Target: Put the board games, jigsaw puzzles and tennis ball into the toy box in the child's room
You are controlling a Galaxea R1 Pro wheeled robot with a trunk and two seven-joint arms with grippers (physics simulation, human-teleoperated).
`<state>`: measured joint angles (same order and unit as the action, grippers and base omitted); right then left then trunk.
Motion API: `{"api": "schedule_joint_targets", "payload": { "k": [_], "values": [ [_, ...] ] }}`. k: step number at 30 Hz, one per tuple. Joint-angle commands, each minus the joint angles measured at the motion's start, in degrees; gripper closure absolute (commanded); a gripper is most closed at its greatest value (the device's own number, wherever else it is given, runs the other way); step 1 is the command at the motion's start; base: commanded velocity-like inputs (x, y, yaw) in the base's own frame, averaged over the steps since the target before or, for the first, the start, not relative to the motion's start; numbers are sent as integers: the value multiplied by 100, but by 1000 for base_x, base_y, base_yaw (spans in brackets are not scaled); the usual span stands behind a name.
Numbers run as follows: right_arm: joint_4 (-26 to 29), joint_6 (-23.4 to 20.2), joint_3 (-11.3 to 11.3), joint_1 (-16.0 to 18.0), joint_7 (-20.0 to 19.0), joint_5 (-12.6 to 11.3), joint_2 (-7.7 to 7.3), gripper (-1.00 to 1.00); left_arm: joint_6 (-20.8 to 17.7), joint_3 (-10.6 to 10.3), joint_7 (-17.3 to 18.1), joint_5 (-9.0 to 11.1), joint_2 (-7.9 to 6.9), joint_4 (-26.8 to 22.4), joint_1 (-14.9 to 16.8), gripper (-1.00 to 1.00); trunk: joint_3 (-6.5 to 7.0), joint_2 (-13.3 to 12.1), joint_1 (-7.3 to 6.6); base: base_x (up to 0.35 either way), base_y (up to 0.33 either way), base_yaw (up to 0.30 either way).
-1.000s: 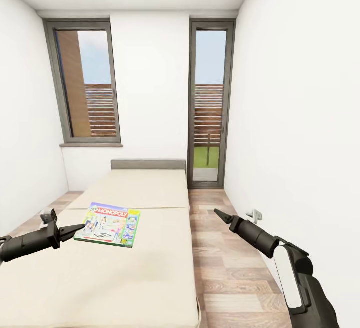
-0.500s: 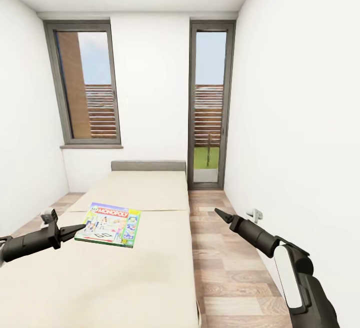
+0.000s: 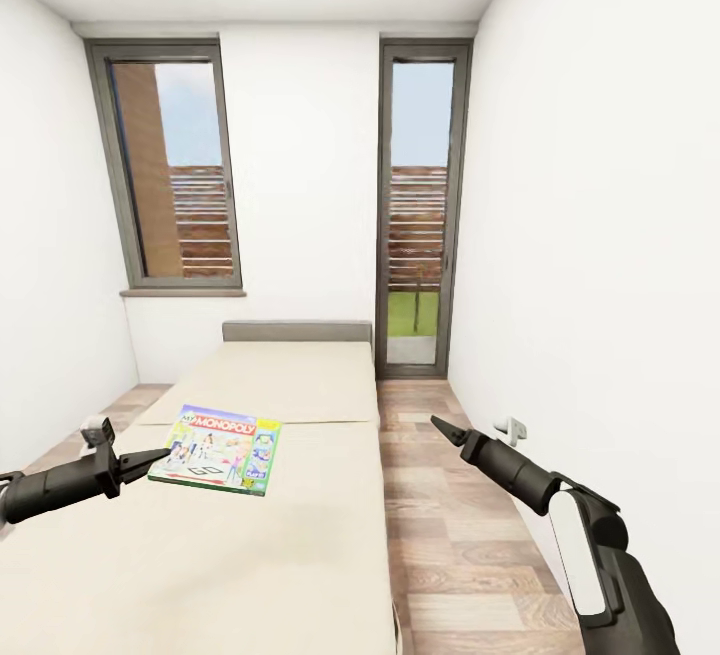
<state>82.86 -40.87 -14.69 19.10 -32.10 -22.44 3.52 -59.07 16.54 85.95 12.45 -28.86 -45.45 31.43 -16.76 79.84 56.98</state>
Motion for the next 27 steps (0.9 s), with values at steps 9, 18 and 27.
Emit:
{"api": "schedule_joint_targets", "payload": {
  "k": [9, 18, 27],
  "values": [
    [0, -21, 5, 6, -16, -10, 16, -100, -60, 4, 19, 3, -5, 1, 4, 100, 108, -358, -198, 0, 0, 202],
    [-12, -1, 17, 6, 9, 2, 17, -100, -60, 6, 17, 3, -5, 1, 4, 100, 237, -719, -396, 0, 0, 266],
    [-68, 115, 25, 6, 41, 9, 17, -100, -57, 7, 10, -4, -5, 1, 4, 100, 367, -1080, -594, 0, 0, 268]
  ]
}}
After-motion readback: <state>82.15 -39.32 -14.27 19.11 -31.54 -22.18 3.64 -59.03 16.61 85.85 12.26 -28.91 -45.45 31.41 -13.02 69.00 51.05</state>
